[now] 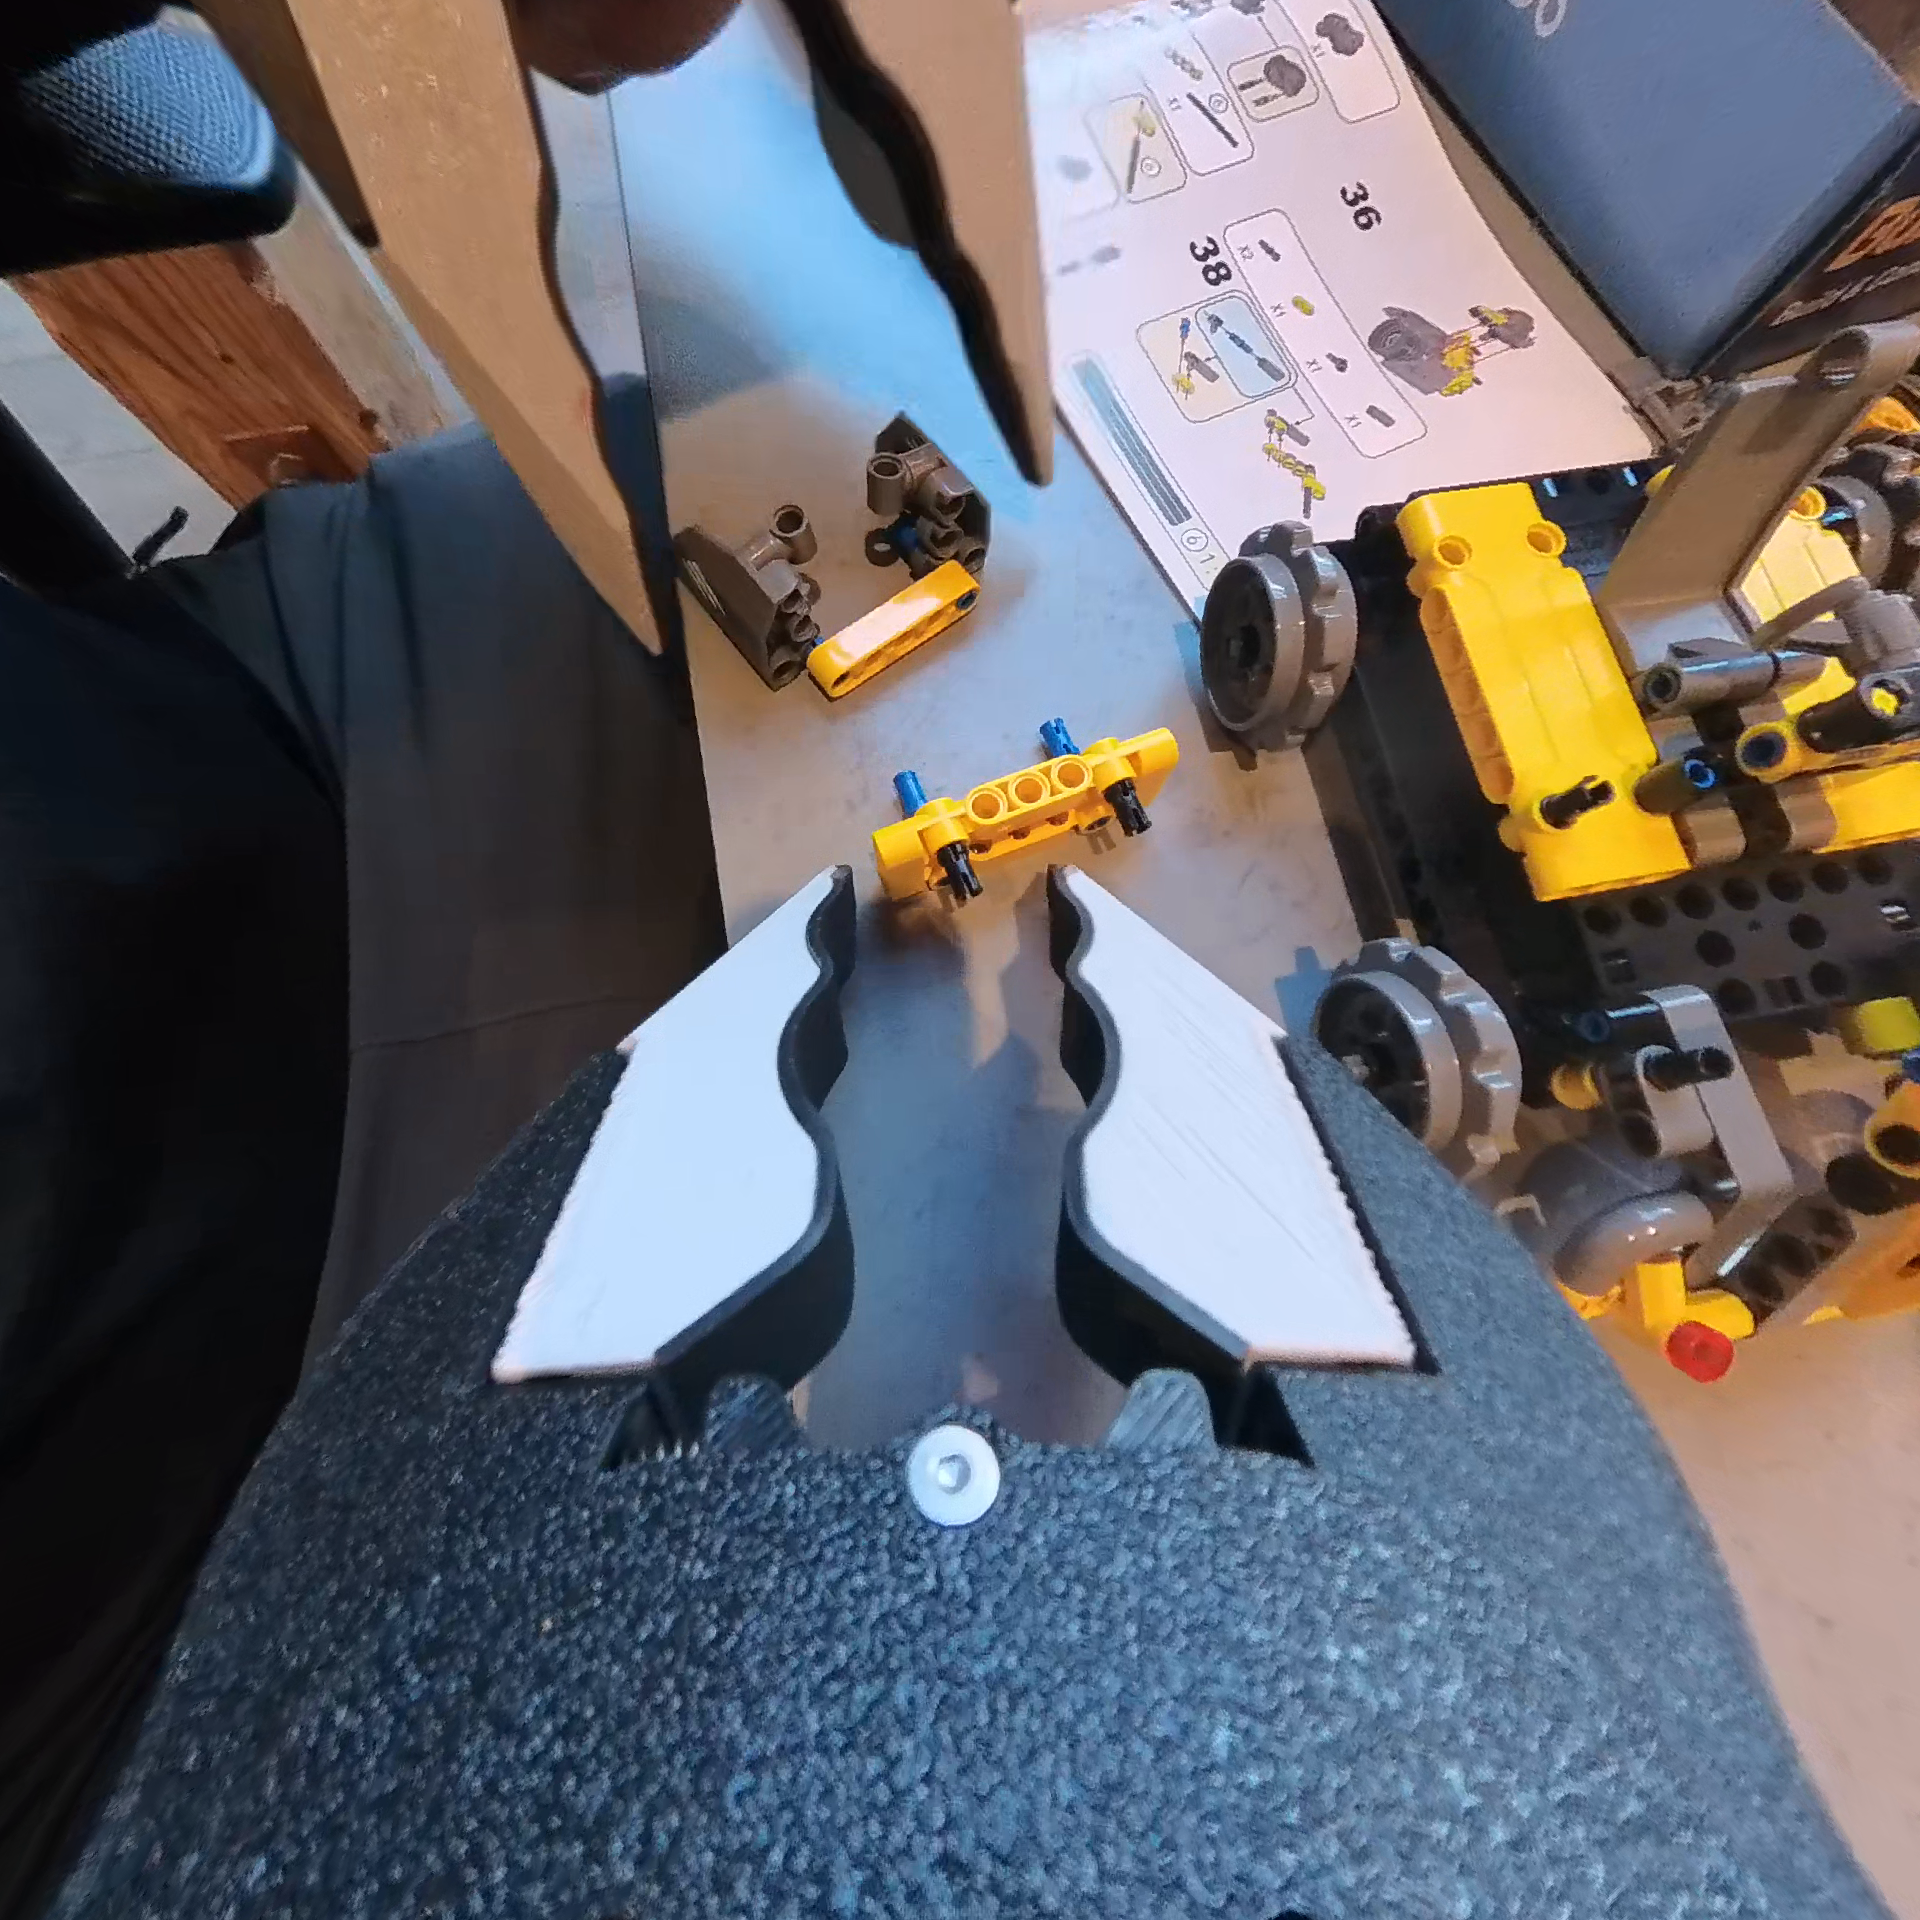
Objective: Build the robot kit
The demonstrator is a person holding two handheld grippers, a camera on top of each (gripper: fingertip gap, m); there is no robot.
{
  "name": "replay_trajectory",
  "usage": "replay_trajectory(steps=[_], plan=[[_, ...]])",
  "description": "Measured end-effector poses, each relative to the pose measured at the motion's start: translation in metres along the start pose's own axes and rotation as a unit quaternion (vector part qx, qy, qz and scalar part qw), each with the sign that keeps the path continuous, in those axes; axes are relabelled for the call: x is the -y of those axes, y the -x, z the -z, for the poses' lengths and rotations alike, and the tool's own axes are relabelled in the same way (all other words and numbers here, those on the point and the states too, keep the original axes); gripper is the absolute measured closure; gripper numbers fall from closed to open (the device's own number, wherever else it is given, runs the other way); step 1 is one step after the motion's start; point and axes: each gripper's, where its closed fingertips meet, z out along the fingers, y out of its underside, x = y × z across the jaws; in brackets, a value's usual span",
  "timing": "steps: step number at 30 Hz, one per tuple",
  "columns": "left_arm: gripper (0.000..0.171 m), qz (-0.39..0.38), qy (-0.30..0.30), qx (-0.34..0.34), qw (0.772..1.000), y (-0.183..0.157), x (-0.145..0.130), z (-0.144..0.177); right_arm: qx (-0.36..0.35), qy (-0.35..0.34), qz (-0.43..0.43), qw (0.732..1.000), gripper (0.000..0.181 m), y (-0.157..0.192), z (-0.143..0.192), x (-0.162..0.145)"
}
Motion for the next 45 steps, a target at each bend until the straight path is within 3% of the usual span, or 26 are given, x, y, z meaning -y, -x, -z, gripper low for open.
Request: replay_trajectory(steps=[4,12,17,22,24,27,34,38,45], plan=[[0.097,-0.051,0.029,0.015,0.998,-0.003,-0.009,-0.012,0.009,0.009,0.009,1.0,0.143,0.001,-0.003,-0.001],[0.101,-0.137,0.032,-0.054,0.989,-0.008,-0.004,-0.015,0.027,0.011,0.018,0.999,0.157,0.003,-0.006,0.0],[0.095,-0.107,0.036,-0.077,0.991,-0.004,-0.003,-0.013,0.044,0.009,0.03,0.999,0.16,0.008,-0.004,-0.001],[0.098,-0.058,0.025,-0.05,0.997,-0.003,-0.003,-0.003,0.046,0.007,0.035,0.998,0.159,0.01,-0.003,-0.001],[0.098,-0.021,0.004,-0.024,0.999,0.001,-0.001,0.006,0.046,0.011,0.039,0.998,0.156,0.012,-0.003,-0.002],[0.092,0.036,-0.089,-0.025,0.995,-0.009,0.014,0.021,0.049,0.008,0.038,0.998,0.151,0.013,-0.002,-0.002],[0.097,0.069,-0.191,0.054,0.978,-0.004,0.019,0.03,0.049,-0.023,0.03,0.998,0.15,0.011,0.004,0.005],[0.1,0.046,-0.208,0.103,0.971,0.003,0.014,0.035,0.047,-0.035,0.031,0.998,0.148,0.011,0.005,0.007],[0.105,0.045,-0.22,0.098,0.969,0.002,0.01,0.033,0.047,-0.061,0.019,0.997,0.147,0.006,0.01,0.014]])
